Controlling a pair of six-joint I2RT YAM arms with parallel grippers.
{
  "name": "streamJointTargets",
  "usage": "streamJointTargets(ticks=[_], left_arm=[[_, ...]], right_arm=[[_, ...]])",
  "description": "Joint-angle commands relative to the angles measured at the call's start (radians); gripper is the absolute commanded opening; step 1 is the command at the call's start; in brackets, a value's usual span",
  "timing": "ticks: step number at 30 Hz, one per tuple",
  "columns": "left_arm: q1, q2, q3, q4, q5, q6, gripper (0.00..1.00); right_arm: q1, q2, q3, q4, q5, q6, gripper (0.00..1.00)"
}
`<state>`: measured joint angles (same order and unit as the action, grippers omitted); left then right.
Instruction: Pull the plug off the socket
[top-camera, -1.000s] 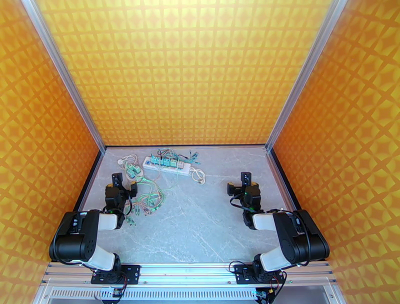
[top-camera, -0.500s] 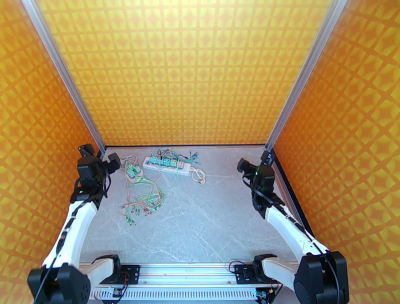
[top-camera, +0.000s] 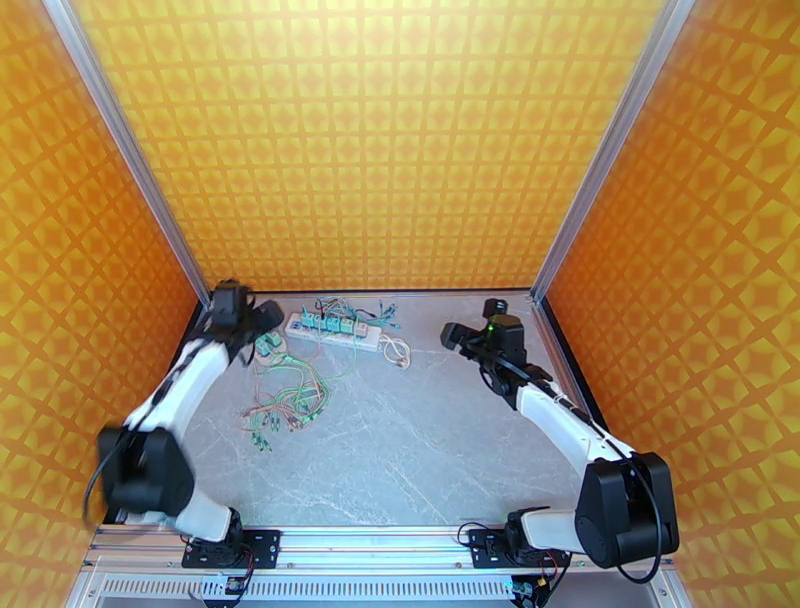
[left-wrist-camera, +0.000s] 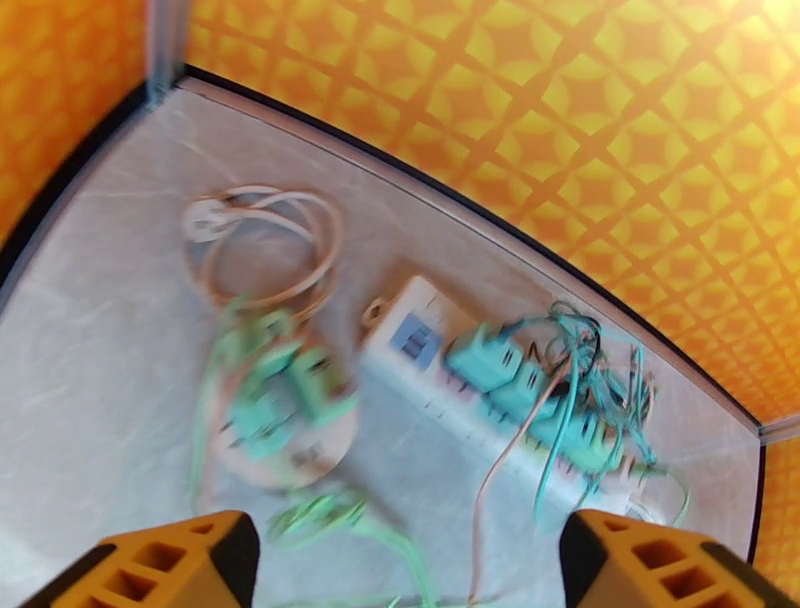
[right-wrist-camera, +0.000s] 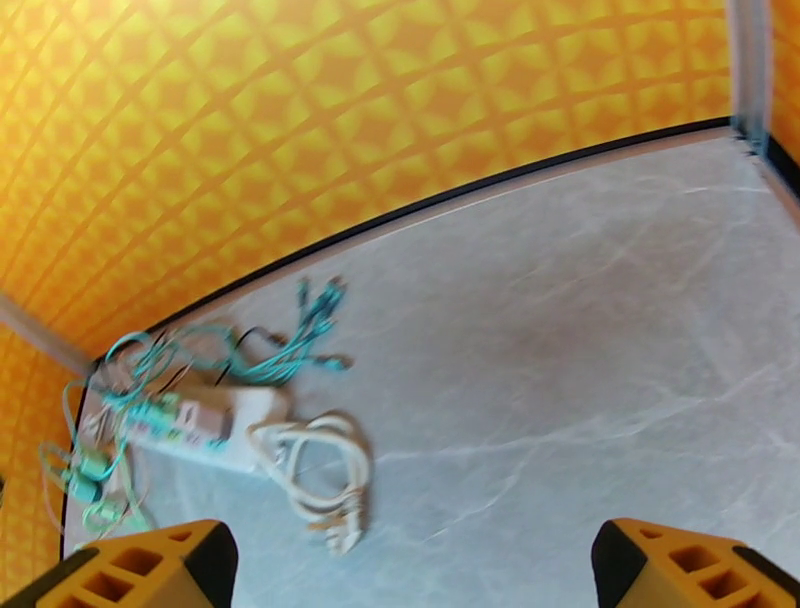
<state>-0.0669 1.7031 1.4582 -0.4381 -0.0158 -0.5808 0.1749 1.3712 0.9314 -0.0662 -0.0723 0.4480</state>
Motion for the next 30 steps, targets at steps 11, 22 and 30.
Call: streamJointTargets(ticks=[11,22,30], left_arm=[[-0.015,0.596,0.677,-0.235,0.016,-0.075,0.57],[-0.014,0.819,0.851,-0.304,-0.012,-0.135,0.55],[-0.021,0.830,0.837,-0.291,-0.002,-0.128,0.55]], right_arm=[[0.080,0.229,0.221,-0.068,-0.108,-0.035,0.71],[0.158,0.626,0.548,-0.156,-0.213,-0.062,0.58],[0.226,0.820,0.719,-0.268,-0.202,-0.109,0.60]])
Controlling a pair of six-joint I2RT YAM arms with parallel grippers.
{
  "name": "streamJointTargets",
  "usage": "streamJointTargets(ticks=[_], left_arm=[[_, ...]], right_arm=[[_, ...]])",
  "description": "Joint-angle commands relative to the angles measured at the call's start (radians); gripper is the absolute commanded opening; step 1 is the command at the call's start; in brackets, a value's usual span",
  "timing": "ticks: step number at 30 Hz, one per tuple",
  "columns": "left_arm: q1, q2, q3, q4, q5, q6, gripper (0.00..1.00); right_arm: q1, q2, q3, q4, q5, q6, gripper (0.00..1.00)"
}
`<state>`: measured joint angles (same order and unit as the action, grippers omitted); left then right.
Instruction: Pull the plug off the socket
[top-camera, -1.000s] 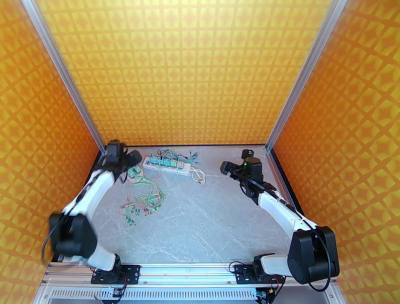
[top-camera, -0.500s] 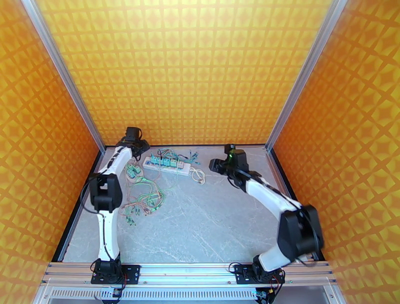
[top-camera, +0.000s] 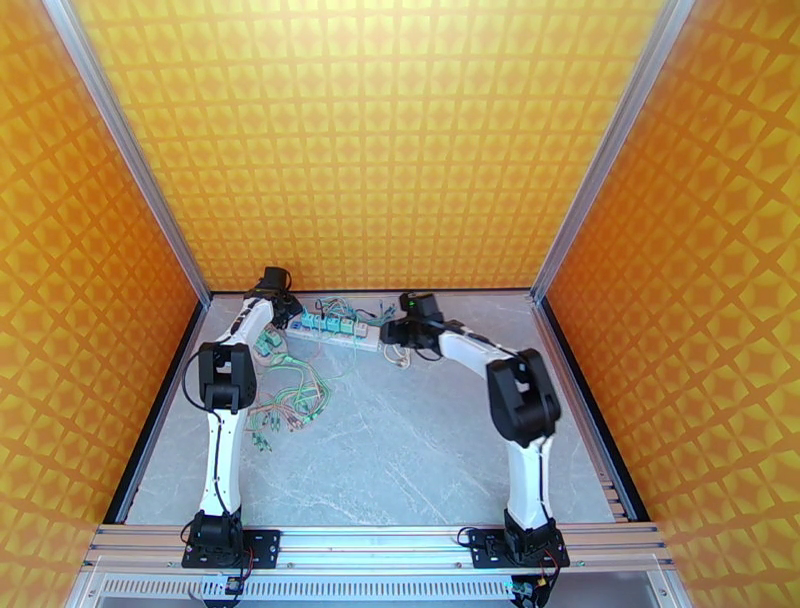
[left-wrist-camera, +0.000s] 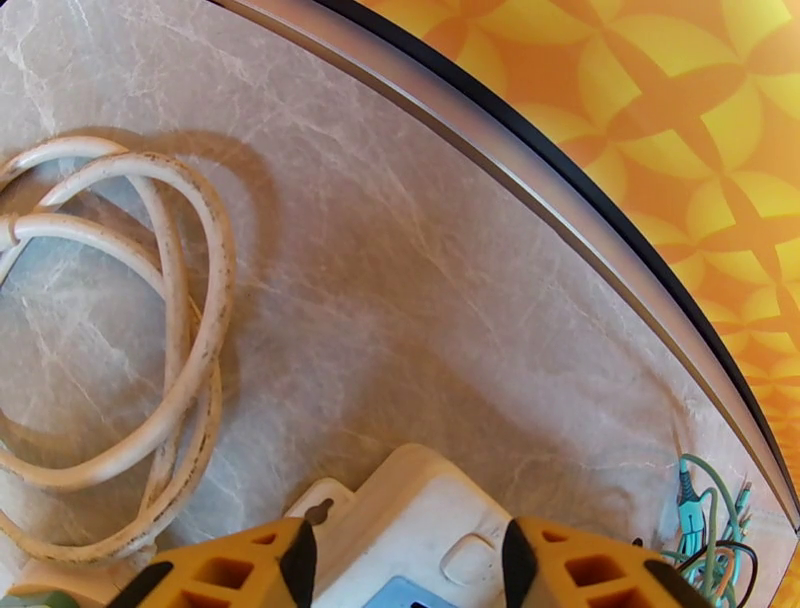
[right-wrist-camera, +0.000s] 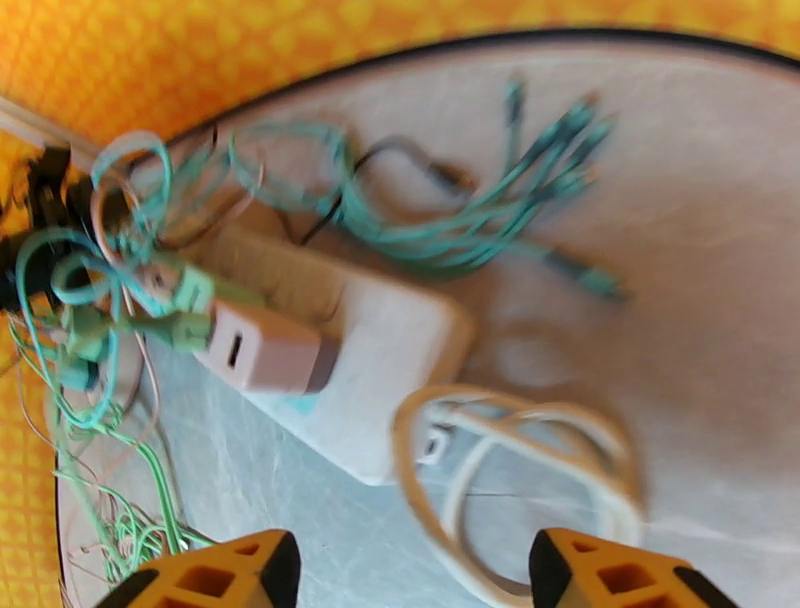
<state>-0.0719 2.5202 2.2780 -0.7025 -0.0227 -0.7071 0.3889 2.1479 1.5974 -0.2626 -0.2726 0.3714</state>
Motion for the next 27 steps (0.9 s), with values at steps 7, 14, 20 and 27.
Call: streamJointTargets(ticks=[7,14,20,27], left_arm=[[-0.060,-0.007,-0.032,-0.001,0.065,0.029,0.55],[-0.155,-0.056,-0.114,0.031,0.099,0.061,0.55],[-0.262,-0.112,-0.198,0.088,0.157,0.069,0.55],[-0.373,-0.138,-0.216,0.074,0.182,0.076,0.58]], right_arm=[[0.012,0.008,-0.067,-0.043,0.000,-0.035,0.28],[0.013,-0.242,-0.426,0.069,0.024,-0.012,0.21],[0.022,-0.473,-0.696,0.065,-0.006,-0.005,0.24],[0.131,-0.677,-0.861,0.017,0.035,0.015,0.29]])
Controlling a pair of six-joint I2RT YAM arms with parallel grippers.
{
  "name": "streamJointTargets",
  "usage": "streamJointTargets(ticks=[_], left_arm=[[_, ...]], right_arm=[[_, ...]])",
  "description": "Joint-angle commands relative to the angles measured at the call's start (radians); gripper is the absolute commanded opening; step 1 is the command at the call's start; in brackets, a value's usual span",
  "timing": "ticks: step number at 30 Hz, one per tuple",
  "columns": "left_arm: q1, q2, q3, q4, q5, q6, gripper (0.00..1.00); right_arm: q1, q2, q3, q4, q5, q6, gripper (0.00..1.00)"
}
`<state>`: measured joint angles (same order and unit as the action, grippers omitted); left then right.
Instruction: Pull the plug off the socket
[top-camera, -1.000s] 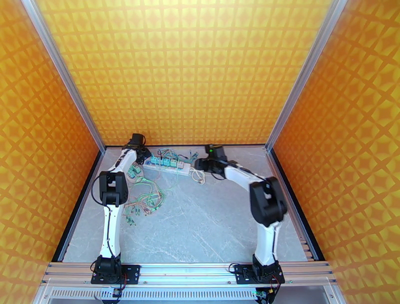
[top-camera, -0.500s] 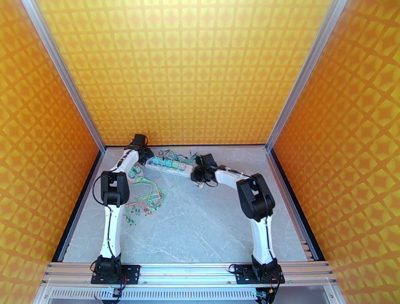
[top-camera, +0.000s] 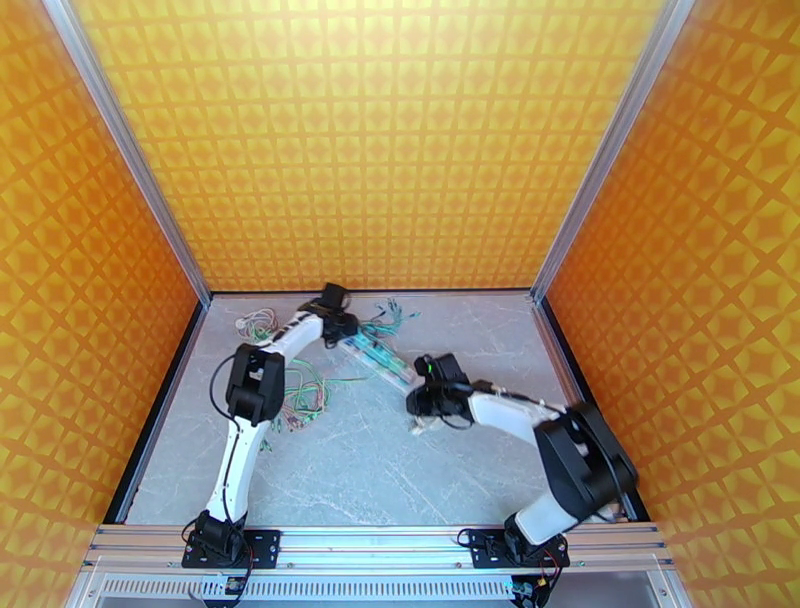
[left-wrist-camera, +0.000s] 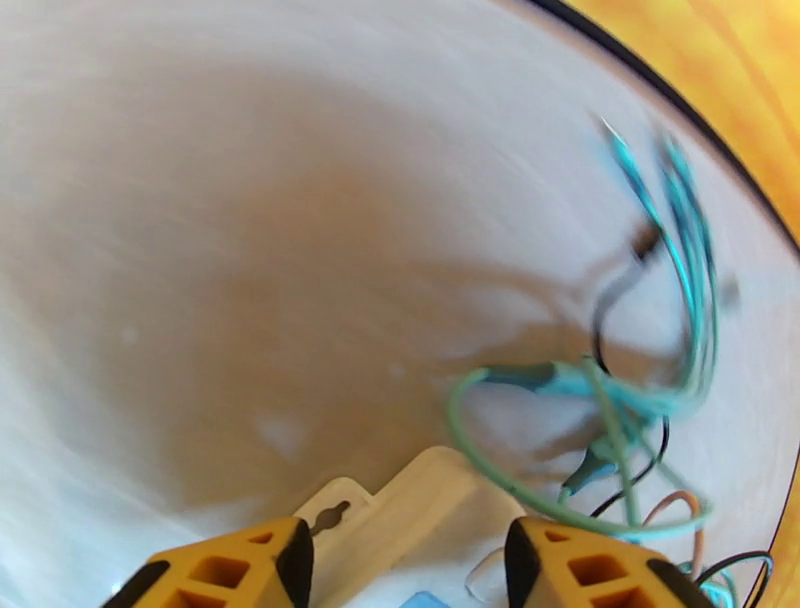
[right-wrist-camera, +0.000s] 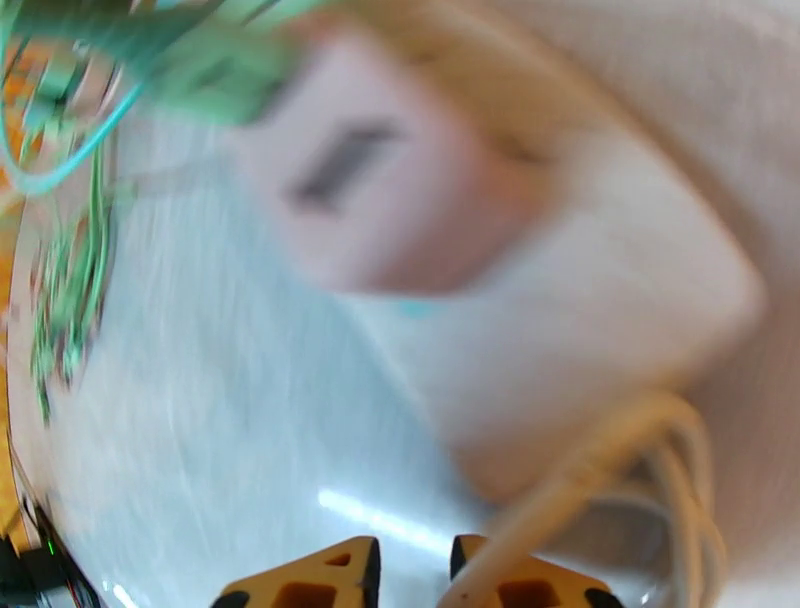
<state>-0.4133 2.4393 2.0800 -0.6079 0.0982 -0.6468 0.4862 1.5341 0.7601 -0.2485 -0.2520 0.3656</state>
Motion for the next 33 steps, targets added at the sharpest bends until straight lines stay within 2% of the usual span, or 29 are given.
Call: streamJointTargets(ticks=[1,4,6,11,13,16,21,24,28,33], left_arm=[[-0.033,-0.066,-0.025,-0.025,0.061,0.014,0.60],[-0.021,-0.098,-0.034,-0.037,0.059,0.026,0.70],[0.003,-0.126,-0.030,-0.067,0.057,0.026,0.78],[0.033,-0.266,-0.085,-0.083,0.026,0.086,0.83],[0.032,-0.337,-0.128,-0.078,0.003,0.103,0.83],[0.035,-0.446,-0.222,-0.059,-0.014,0.110,0.84],[0.033,-0.656,-0.438,-0.007,-0.027,0.104,0.84],[0.024,-0.801,-0.601,0.040,-0.059,0.085,0.84],[-0.001,-0.967,-0.800,0.098,-0.111,0.024,0.83],[-0.054,-1.104,-0.969,0.123,-0.159,-0.054,0.80]], right_arm=[[0.046,-0.080,-0.030,0.001,0.018,0.025,0.30],[0.079,-0.093,-0.024,-0.028,0.036,0.030,0.33],[0.081,-0.116,-0.033,-0.044,0.085,0.055,0.39],[0.081,-0.268,-0.075,-0.101,0.225,0.081,0.48],[0.081,-0.325,-0.089,-0.120,0.254,0.087,0.54],[0.076,-0.351,-0.080,-0.136,0.270,0.087,0.56],[0.014,-0.246,-0.007,-0.114,0.264,0.100,0.48],[-0.050,-0.152,0.041,-0.076,0.226,0.121,0.36],[-0.102,-0.019,0.083,-0.012,0.157,0.144,0.34],[-0.103,0.149,0.153,0.003,0.022,0.136,0.28]])
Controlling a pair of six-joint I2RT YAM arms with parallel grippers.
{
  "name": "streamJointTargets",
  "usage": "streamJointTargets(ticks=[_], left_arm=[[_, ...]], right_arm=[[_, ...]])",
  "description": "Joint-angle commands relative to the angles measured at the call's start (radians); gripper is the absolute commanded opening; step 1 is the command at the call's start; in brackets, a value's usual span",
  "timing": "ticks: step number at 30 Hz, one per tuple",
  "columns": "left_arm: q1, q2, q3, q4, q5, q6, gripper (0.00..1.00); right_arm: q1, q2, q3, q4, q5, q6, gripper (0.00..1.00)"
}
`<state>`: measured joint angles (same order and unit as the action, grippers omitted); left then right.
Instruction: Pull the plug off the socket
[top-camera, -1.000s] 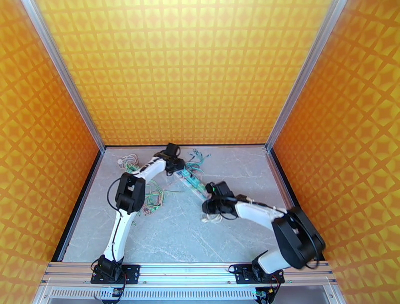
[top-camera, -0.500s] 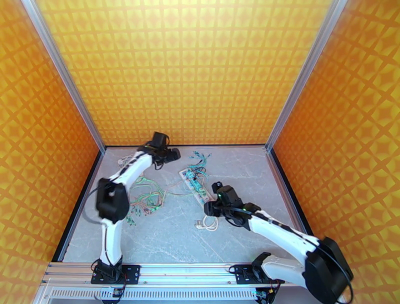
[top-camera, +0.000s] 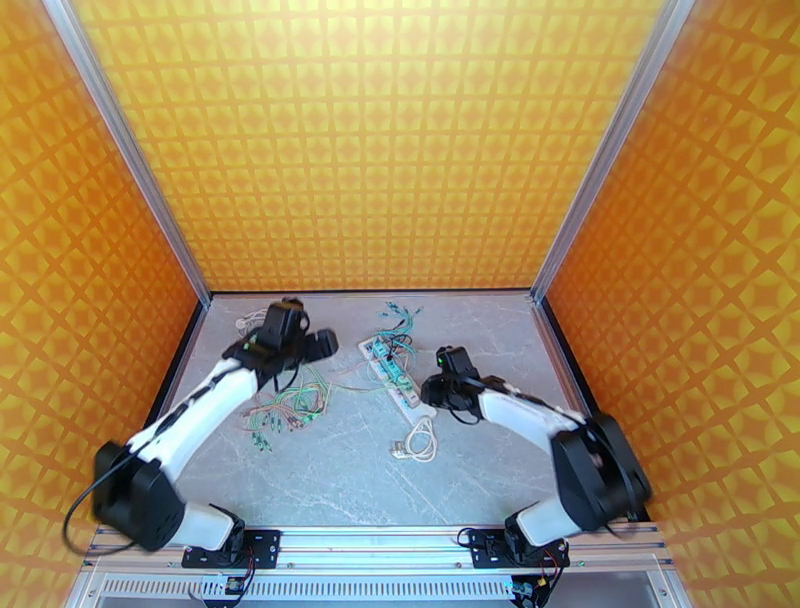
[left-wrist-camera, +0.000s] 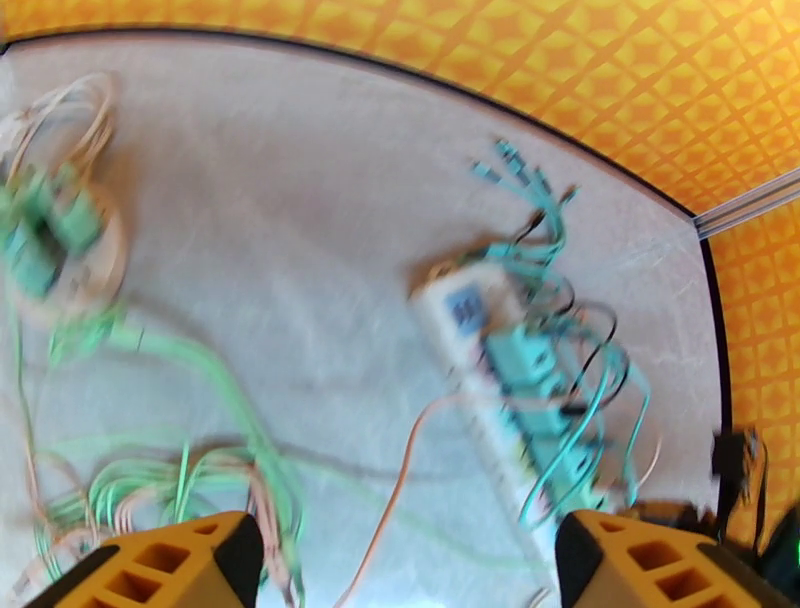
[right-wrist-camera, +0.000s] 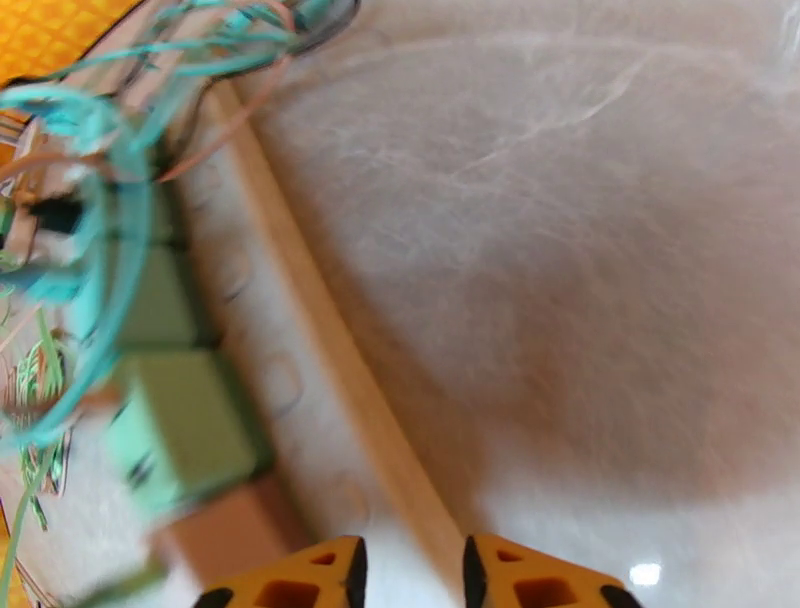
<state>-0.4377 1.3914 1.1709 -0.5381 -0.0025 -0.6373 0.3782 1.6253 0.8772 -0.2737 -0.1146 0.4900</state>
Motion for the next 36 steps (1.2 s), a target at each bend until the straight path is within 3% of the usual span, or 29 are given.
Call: streamJointTargets(ticks=[1,11,15,21,26,36], left_arm=[[-0.041,-0.068,-0.081,0.056,-0.064,-0.075,0.80],[-0.211,-0.015,-0.100,0.060,-0.114,-0.116,0.71],[-0.322,0.070,-0.032,0.023,-0.161,-0.127,0.66],[-0.406,0.227,0.085,-0.044,-0.182,-0.132,0.60],[-0.416,0.337,0.164,-0.083,-0.183,-0.158,0.50],[-0.412,0.483,0.273,-0.157,-0.196,-0.185,0.51]], right_arm=[[0.008,0.073,0.037,0.036,-0.139,0.014,0.27],[0.104,0.131,0.061,0.103,-0.204,0.064,0.30],[0.104,0.061,0.050,0.069,-0.120,0.039,0.33],[0.103,-0.081,-0.029,0.060,-0.029,0.024,0.35],[0.099,-0.129,-0.071,0.077,-0.035,0.043,0.35],[0.078,-0.083,-0.054,0.152,-0.126,0.067,0.34]])
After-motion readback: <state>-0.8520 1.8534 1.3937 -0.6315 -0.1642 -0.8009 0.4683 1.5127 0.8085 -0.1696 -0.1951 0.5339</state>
